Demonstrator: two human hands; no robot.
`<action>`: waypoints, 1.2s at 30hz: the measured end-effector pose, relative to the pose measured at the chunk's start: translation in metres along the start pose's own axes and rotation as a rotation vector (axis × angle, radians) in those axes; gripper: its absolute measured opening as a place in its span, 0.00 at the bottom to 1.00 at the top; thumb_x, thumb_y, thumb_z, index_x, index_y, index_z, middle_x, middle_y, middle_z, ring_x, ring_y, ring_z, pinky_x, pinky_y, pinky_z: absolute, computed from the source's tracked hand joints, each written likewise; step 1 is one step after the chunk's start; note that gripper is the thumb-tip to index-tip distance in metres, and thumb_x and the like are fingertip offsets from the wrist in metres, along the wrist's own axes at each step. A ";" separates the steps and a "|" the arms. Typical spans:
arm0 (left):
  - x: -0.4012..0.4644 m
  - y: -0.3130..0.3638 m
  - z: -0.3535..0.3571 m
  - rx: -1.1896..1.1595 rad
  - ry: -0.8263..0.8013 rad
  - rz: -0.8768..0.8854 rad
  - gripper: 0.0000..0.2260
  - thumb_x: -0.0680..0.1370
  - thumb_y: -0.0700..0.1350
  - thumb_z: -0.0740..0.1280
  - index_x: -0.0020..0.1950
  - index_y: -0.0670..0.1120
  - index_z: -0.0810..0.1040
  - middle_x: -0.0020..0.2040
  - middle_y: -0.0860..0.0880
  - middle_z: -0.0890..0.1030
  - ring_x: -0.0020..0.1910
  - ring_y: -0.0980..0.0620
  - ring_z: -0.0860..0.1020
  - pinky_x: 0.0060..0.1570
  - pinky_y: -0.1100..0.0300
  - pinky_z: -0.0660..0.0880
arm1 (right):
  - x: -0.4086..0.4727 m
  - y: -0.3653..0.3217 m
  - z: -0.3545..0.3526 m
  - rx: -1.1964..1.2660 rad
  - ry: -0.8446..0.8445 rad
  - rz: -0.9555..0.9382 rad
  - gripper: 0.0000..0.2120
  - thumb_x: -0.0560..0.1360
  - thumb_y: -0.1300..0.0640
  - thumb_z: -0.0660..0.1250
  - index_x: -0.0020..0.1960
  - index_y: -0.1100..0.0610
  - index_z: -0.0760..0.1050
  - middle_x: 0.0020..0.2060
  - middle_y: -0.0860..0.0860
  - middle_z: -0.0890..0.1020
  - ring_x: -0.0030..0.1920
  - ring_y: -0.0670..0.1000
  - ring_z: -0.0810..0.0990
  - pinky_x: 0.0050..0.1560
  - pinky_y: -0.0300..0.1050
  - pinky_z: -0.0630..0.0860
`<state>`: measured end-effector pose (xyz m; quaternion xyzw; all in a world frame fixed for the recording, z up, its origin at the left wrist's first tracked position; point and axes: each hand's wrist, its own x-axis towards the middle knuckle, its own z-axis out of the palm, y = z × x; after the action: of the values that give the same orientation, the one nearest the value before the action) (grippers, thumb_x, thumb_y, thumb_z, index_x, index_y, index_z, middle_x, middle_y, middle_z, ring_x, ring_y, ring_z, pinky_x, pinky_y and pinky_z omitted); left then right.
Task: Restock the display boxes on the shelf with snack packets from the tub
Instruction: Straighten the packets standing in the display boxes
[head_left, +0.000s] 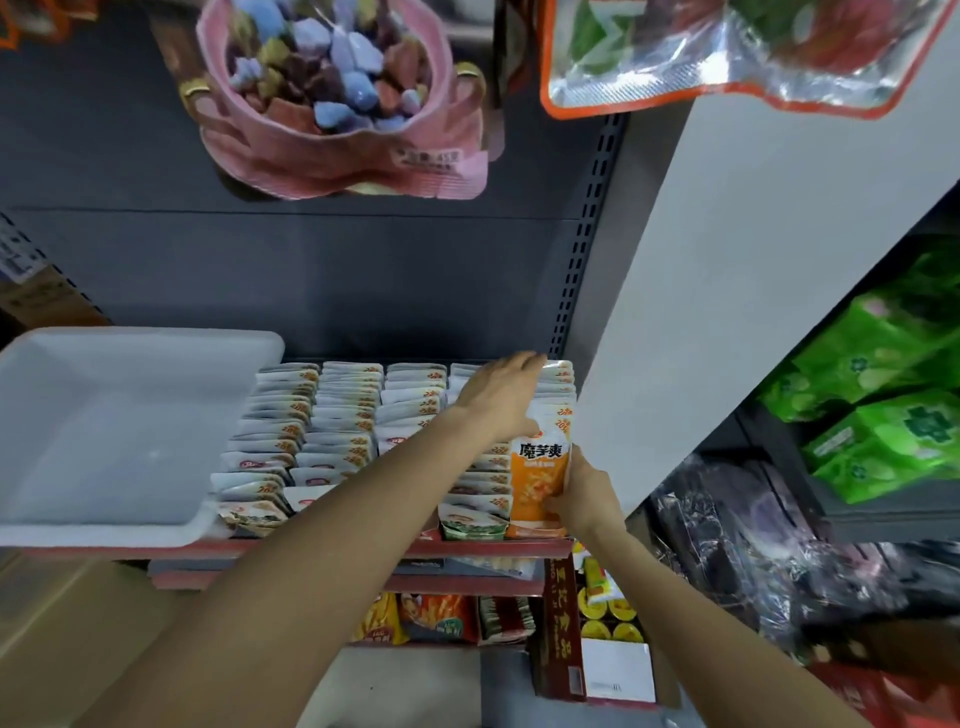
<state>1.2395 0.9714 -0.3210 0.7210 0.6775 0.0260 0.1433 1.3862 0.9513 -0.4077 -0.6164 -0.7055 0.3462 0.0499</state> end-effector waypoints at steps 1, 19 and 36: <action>0.000 0.000 -0.001 -0.011 -0.003 0.000 0.41 0.72 0.48 0.73 0.77 0.44 0.52 0.76 0.45 0.58 0.73 0.46 0.60 0.71 0.55 0.57 | 0.000 0.002 0.002 -0.019 0.041 0.004 0.25 0.73 0.61 0.66 0.67 0.52 0.62 0.50 0.57 0.81 0.50 0.60 0.79 0.47 0.54 0.78; -0.007 0.003 0.001 0.283 -0.047 0.041 0.44 0.67 0.56 0.75 0.74 0.44 0.55 0.71 0.44 0.65 0.70 0.44 0.64 0.69 0.48 0.60 | -0.025 -0.003 -0.023 0.154 0.143 -0.040 0.33 0.74 0.56 0.70 0.72 0.59 0.57 0.65 0.59 0.67 0.65 0.57 0.69 0.62 0.48 0.69; -0.001 0.022 0.024 0.393 0.077 -0.004 0.37 0.65 0.46 0.77 0.67 0.44 0.60 0.61 0.43 0.74 0.61 0.44 0.73 0.67 0.50 0.62 | 0.002 -0.002 0.006 -0.035 0.092 0.069 0.14 0.77 0.50 0.65 0.54 0.59 0.67 0.47 0.58 0.81 0.48 0.60 0.79 0.39 0.47 0.70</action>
<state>1.2665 0.9658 -0.3383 0.7322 0.6759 -0.0794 -0.0262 1.3811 0.9503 -0.4123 -0.6563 -0.6868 0.3066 0.0592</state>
